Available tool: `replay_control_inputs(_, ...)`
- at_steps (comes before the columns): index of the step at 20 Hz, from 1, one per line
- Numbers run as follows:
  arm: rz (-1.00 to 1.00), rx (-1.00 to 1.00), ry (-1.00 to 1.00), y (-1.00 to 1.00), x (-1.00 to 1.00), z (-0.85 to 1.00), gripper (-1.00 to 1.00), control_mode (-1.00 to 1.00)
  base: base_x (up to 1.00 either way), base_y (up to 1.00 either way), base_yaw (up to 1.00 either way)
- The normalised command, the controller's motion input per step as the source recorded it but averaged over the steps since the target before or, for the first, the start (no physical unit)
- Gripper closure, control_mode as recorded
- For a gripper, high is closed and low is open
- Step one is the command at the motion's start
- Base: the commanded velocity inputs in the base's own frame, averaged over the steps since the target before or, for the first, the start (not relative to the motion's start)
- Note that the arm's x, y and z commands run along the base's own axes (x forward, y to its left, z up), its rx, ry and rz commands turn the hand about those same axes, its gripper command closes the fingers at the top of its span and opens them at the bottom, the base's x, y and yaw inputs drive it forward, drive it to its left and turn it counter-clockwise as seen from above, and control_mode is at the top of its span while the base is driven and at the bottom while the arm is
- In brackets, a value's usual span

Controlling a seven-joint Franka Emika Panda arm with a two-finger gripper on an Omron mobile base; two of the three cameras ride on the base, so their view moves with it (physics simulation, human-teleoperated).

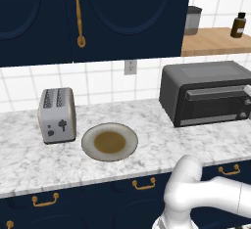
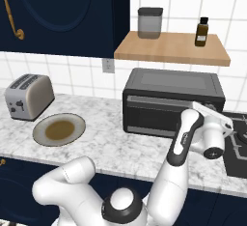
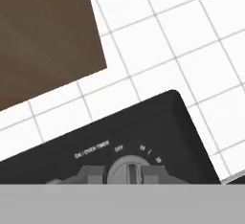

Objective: Pick up the kebab skewer and baguette bread, and place them inside the toaster oven. Close the toaster oven door and start by setting the timer.

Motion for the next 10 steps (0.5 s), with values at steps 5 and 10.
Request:
replay_control_inputs(5, 0.05, 0.22, -0.08, 0.0, 0.0, 0.0, 1.0, -1.0, 0.0, 0.0, 0.0)
replay_control_inputs(10, 0.04, 0.2, -0.03, -0.04, 0.1, 0.0, 1.0, -1.0, 0.0, 0.0, 0.0)
